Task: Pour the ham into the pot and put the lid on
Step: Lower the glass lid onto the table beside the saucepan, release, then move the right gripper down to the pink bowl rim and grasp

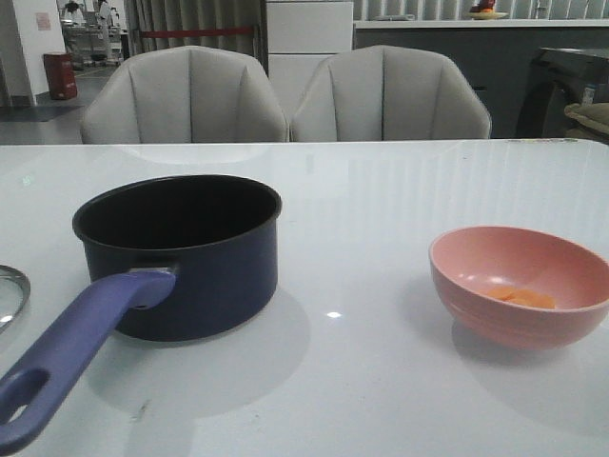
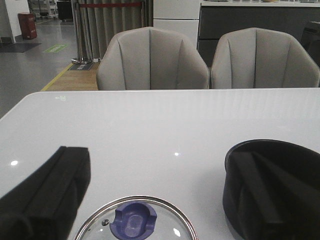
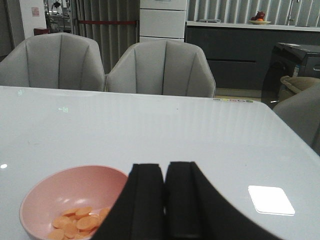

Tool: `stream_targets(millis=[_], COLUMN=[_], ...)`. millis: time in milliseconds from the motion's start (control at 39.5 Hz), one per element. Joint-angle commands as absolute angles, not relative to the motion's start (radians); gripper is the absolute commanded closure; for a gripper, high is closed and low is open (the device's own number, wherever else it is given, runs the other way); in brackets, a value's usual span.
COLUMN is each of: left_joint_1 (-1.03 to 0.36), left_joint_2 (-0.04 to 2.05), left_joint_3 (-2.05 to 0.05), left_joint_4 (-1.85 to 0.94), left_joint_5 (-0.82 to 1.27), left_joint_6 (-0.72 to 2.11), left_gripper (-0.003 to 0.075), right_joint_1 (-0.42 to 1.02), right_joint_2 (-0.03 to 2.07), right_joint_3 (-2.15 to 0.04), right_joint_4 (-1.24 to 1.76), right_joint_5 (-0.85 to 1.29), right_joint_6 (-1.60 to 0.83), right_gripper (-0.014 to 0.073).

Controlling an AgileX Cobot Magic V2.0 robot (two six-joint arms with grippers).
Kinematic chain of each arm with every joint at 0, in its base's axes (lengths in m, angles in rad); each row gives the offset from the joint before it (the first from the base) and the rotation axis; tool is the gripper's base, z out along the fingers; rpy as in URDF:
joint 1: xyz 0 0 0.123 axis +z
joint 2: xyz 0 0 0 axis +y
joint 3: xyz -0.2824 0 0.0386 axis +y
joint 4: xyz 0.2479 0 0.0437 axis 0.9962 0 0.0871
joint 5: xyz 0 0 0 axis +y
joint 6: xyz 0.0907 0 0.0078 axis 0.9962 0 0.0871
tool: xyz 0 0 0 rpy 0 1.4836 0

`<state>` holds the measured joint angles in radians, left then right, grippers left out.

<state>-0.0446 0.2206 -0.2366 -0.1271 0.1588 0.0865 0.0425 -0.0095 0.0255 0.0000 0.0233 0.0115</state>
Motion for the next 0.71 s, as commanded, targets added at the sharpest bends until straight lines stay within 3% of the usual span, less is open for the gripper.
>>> stream_targets(millis=[0,304,532,684], left_joint_1=[-0.051,-0.051,-0.051,-0.051], left_joint_2=[0.228,0.228,0.228,0.228], left_joint_3=[-0.263,-0.263,-0.263,-0.263], left_joint_4=[-0.136,-0.136,-0.136,-0.136], left_joint_5=[0.071,0.071,0.071,0.071], left_joint_6=[0.086,0.086,0.086,0.086], left_gripper=[0.0125,0.0125,0.0125,0.0125], right_joint_1=[0.038,0.038,0.039,0.039], right_joint_2=[-0.028,-0.028,-0.028,0.004], right_joint_3=[0.036,0.036,0.026,-0.135], right_joint_4=[0.0,0.0,0.015,0.025], right_joint_5=[-0.061,-0.086,-0.26,0.049], right_joint_6=[0.009,0.009,0.021,0.049], right_gripper=[0.0456,0.0456,0.0456,0.0456])
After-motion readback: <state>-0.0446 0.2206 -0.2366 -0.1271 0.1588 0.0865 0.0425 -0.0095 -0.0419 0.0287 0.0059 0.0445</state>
